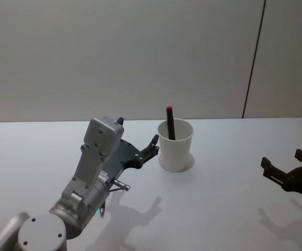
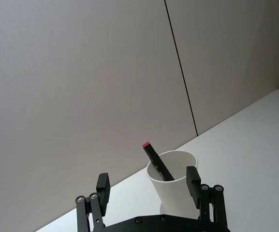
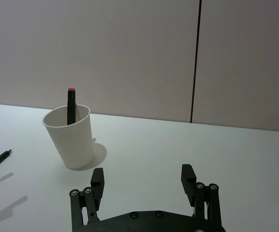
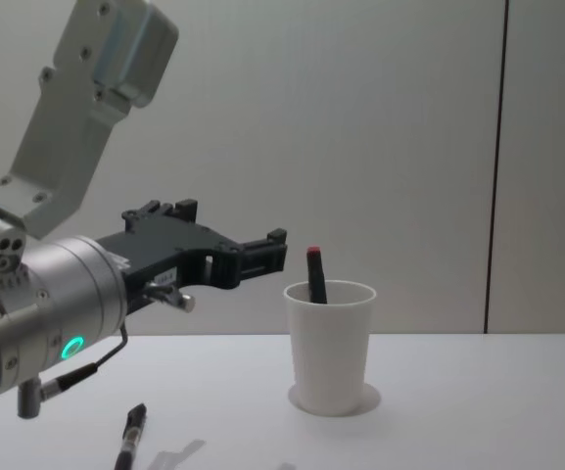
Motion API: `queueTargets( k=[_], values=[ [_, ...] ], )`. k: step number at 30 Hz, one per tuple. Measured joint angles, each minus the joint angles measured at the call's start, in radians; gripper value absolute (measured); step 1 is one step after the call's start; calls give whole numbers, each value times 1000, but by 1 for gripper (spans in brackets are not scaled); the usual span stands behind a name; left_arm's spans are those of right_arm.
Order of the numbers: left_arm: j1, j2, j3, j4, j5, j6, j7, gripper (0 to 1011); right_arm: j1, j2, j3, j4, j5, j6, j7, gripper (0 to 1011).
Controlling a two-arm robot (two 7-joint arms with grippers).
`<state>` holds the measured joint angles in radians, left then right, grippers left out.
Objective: Place the pen into the pen holder.
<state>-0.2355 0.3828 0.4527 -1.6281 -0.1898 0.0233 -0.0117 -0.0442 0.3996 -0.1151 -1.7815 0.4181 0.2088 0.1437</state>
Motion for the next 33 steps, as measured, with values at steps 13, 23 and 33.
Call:
queueTargets(
  k=[13,23,33],
  values=[
    [7,9,-16,-20,-7,89,37,1004,-8,6,4,-9,4,8,-2,1001],
    [6,22,-38,-41,-17,204,44,1004,-10,8,5,-12,5,10,-3,1002],
    [-7,24,-52,-54,-15,351,43,1004,-11,9,6,-13,5,11,-3,1001]
  ],
)
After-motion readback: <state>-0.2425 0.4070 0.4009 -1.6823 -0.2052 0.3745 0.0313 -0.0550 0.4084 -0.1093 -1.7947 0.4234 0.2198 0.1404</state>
